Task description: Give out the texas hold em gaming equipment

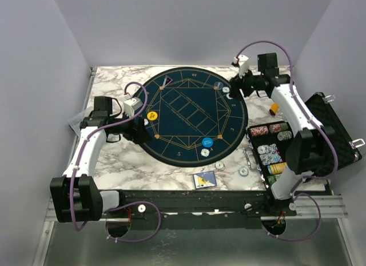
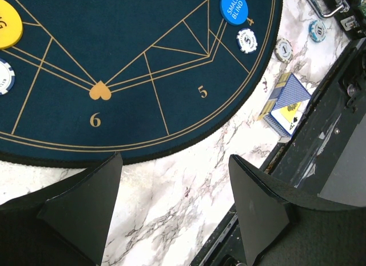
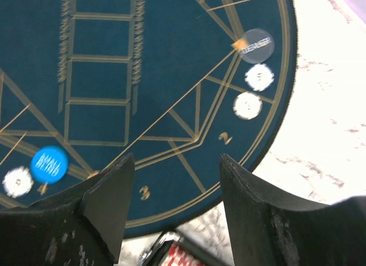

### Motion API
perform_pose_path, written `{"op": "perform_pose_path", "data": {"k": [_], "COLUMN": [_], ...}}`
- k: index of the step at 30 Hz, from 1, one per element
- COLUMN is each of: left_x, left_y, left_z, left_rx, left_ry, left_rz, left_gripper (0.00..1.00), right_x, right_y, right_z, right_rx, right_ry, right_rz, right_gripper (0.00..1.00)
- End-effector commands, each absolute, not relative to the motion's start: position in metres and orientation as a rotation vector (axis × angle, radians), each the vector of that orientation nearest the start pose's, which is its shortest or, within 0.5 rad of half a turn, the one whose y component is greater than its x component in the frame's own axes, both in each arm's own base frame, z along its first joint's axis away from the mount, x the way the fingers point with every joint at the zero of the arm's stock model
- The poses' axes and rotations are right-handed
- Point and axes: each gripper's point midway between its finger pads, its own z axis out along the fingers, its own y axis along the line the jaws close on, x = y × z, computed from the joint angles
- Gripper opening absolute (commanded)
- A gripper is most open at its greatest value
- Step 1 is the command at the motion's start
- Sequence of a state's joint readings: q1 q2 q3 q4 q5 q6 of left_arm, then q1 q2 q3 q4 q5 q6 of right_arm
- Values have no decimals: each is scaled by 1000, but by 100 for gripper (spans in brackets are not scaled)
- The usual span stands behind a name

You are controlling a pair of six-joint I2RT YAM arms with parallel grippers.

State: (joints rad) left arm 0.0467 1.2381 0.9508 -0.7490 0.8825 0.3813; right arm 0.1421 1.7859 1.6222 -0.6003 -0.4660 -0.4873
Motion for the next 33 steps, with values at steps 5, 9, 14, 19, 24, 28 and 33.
{"op": "perform_pose_path", "data": {"k": [5, 9, 14, 19, 24, 28, 33], "left_x": [259, 259, 257, 255, 255, 256, 256], "left_y": [-116, -117, -116, -115, -115, -115, -115], "left_z": [169, 170, 169, 169, 170, 171, 170], "left_rx": [688, 687, 684, 686, 683, 684, 681], "left_ry": [2169, 2169, 2172, 2170, 2171, 2170, 2173], "left_rz": [-946, -952, -943, -927, -925, -925, -930], "left_gripper": [78, 78, 78, 78, 78, 78, 78], "right_x": [318, 275, 237, 212, 196, 188, 188], "right_y": [132, 145, 166, 173, 180, 183, 186], "right_z": [126, 103, 82, 62, 43, 34, 24], "right_rx": [-1243, -1368, -1511, -1610, -1678, -1710, -1705], "right_ry": [2241, 2244, 2247, 2272, 2278, 2286, 2287], "right_rz": [499, 456, 429, 417, 379, 364, 329], "right_gripper": [65, 65, 65, 65, 67, 69, 72]}}
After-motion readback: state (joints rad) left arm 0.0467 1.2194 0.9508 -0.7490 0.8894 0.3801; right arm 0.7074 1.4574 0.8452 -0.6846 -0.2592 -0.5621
